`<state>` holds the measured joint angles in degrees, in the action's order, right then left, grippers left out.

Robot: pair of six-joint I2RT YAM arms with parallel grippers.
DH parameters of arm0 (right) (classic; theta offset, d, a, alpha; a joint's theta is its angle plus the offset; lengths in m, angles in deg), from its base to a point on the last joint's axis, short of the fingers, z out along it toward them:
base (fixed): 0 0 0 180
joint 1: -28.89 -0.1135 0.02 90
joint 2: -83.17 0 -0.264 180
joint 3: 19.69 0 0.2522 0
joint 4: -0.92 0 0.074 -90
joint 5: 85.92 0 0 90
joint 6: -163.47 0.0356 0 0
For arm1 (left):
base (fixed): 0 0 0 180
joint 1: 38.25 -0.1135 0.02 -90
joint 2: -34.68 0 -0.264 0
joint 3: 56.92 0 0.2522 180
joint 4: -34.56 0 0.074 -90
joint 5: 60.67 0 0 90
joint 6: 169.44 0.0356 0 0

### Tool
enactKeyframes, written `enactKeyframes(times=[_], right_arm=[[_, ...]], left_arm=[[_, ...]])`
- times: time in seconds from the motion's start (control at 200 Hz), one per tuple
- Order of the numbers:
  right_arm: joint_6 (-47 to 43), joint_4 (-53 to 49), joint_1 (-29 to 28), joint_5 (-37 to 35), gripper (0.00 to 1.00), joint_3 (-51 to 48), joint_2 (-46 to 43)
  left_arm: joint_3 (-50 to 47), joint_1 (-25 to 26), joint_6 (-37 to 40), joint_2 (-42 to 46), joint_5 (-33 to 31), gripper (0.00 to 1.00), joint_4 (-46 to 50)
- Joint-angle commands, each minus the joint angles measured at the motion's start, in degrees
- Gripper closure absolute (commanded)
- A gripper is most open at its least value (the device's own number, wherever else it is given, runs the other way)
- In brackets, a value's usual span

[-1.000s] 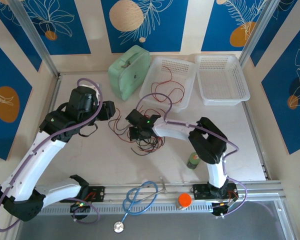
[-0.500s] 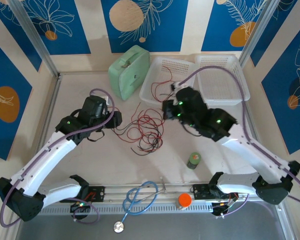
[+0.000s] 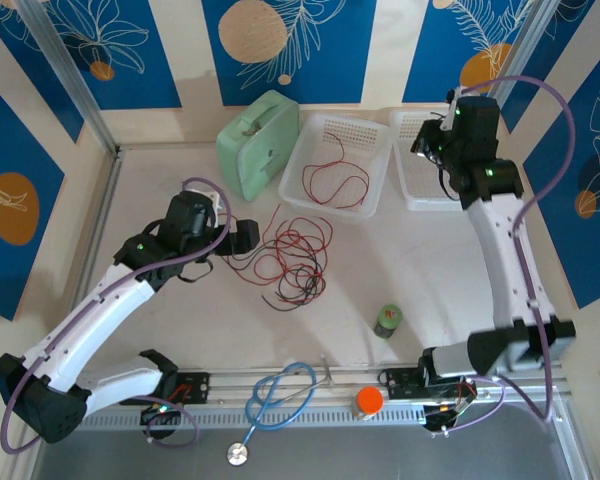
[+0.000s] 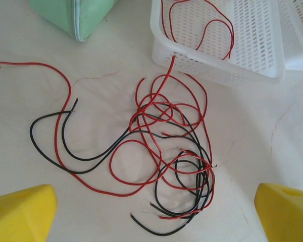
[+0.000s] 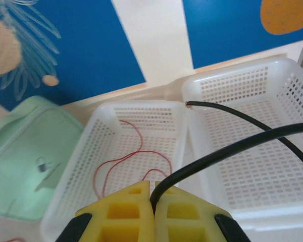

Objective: Untangle the cables

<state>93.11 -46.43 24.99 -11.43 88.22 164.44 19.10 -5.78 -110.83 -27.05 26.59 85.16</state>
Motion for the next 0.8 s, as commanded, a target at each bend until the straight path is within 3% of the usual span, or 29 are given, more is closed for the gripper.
enactKeyframes(times=[0.0, 0.2, 0.515, 0.715, 0.795], right_arm=[[-0.79, 6.58, 3.49, 3.01, 1.0, 1.21, 6.56], [1.52, 12.38, 8.73, 2.24, 1.0, 6.67, 21.98], [3.86, 0.74, 10.76, 2.76, 1.0, 29.48, 48.37], [6.59, -3.33, 10.92, 4.37, 1.0, 34.38, 55.84], [7.07, -3.95, 10.98, 4.95, 0.87, 34.95, 56.52]], left_arm=[[-0.82, -0.48, 0.61, 1.85, 1.48, 0.0, -0.28], [-1.07, -0.48, 0.83, 3.5, 1.15, 0.0, 0.61], [1.22, -0.56, -0.57, 3.01, -3.01, 0.08, 6.82], [3.02, -0.56, -1.98, 0.04, -5.93, 0.17, 12.63], [3.22, -0.57, -2.25, -1.21, -6.31, 0.18, 13.82]])
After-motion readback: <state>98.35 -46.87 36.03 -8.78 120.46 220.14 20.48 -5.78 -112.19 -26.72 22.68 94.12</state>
